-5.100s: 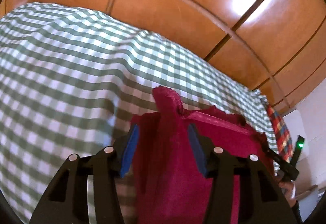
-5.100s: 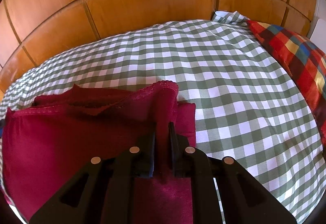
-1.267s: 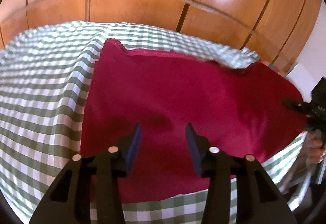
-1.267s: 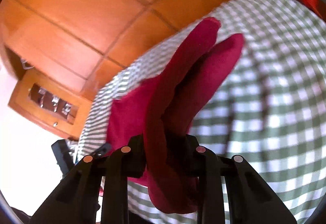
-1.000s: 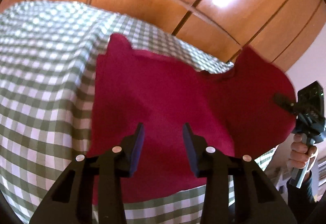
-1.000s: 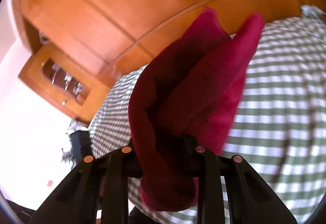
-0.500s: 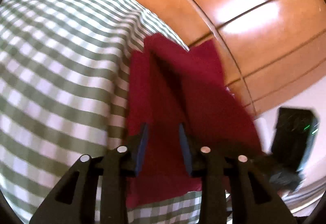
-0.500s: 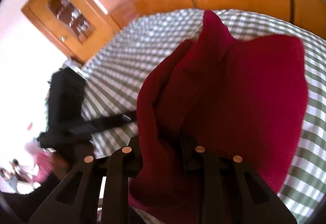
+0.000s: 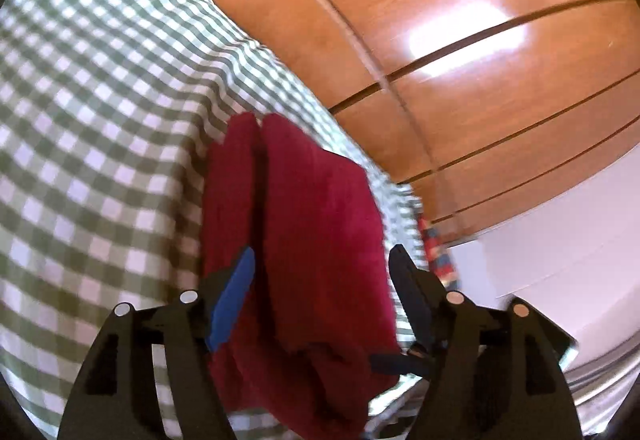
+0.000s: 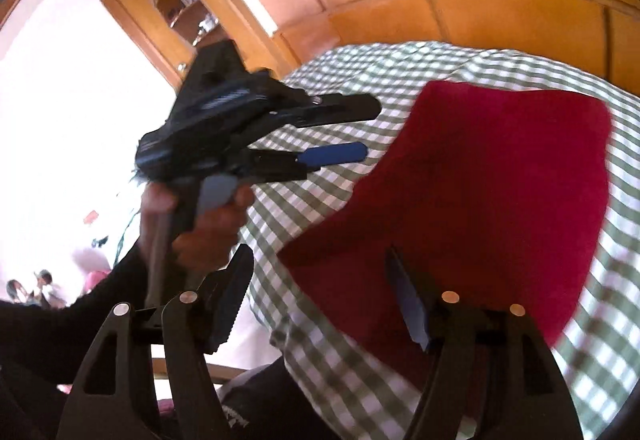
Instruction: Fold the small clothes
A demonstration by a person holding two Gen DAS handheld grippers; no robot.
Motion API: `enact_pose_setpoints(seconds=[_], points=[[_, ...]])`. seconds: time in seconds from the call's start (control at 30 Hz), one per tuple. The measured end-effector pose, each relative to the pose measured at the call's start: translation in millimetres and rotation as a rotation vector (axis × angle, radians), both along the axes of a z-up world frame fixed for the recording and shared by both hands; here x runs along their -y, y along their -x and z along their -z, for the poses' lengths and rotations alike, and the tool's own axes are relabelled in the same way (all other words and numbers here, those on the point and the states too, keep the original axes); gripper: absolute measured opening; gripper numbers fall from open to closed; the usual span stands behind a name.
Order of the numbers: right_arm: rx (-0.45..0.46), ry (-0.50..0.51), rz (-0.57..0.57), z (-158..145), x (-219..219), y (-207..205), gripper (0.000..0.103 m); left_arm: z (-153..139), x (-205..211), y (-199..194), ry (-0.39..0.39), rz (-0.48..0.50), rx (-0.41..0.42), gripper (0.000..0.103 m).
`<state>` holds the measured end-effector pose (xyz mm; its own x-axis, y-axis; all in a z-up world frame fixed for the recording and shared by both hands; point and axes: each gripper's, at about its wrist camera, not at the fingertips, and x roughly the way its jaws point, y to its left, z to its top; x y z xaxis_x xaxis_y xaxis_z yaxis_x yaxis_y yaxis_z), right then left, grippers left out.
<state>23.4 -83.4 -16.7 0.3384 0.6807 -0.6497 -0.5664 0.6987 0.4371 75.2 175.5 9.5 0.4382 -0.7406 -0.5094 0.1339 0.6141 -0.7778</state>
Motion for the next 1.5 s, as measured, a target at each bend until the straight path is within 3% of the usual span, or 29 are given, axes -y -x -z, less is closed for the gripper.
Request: enact_pose_setpoints(seconds=[0.27, 0.33, 0.37, 0.4, 0.5, 0.63, 0.73, 0.87, 0.97, 1.03, 1.1, 1.2, 1.43, 1.5], points=[[-0.005, 0.056, 0.228, 12.0, 68.9, 12.9, 0.067, 16.9, 34.1, -20.4, -0.169, 0.09, -0.063, 0.068], [-0.008, 0.081, 0.238, 17.6, 68.7, 15.9, 0.059, 21.8, 40.9, -21.4, -0.216, 0.097, -0.07, 0.055], [-0.002, 0.094, 0.235, 18.3, 62.6, 15.8, 0.059, 21.7, 45.4, -22.4, -0.266, 0.099, -0.066, 0.033], [0.005, 0.11, 0.225, 19.7, 57.3, 16.5, 0.057, 21.9, 46.7, -22.3, -0.293, 0.103, -0.059, 0.021], [0.02, 0.141, 0.195, 23.1, 40.3, 16.7, 0.055, 14.1, 46.6, -18.1, -0.327, 0.084, -0.007, 0.016], [0.007, 0.185, 0.156, 38.5, 17.5, 11.5, 0.055, 4.6, 27.7, -5.6, -0.378, 0.018, 0.021, 0.015], [0.039, 0.272, 0.147, 53.3, 3.6, 11.8, 0.055, 28.7, 19.3, -11.2, -0.441, -0.014, -0.032, 0.017], [0.031, 0.286, 0.137, 46.1, 5.8, 10.4, 0.056, 36.4, 19.7, -10.4, -0.474, -0.066, -0.043, 0.039], [0.018, 0.268, 0.126, 32.0, 17.9, 5.6, 0.056, 11.6, 18.4, 2.7, -0.492, -0.144, 0.041, 0.038], [0.028, 0.221, 0.155, 18.6, 28.0, -0.3, 0.056, -13.3, 19.5, 18.1, -0.497, -0.177, 0.15, 0.038], [0.051, 0.169, 0.211, 1.4, 40.7, -13.4, 0.056, -25.4, 26.7, 29.3, -0.474, -0.165, 0.209, 0.038], [0.082, 0.174, 0.297, -9.3, 48.2, -37.8, 0.056, -26.9, 48.2, 39.2, -0.558, -0.13, 0.268, 0.038], [0.078, 0.23, 0.371, 2.5, 32.4, -96.6, 0.056, 5.0, 75.4, 38.1, -0.695, -0.112, 0.234, 0.038], [0.078, 0.257, 0.377, 10.2, 26.6, -107.6, 0.056, 9.2, 76.6, 37.8, -0.698, -0.111, 0.229, 0.038]])
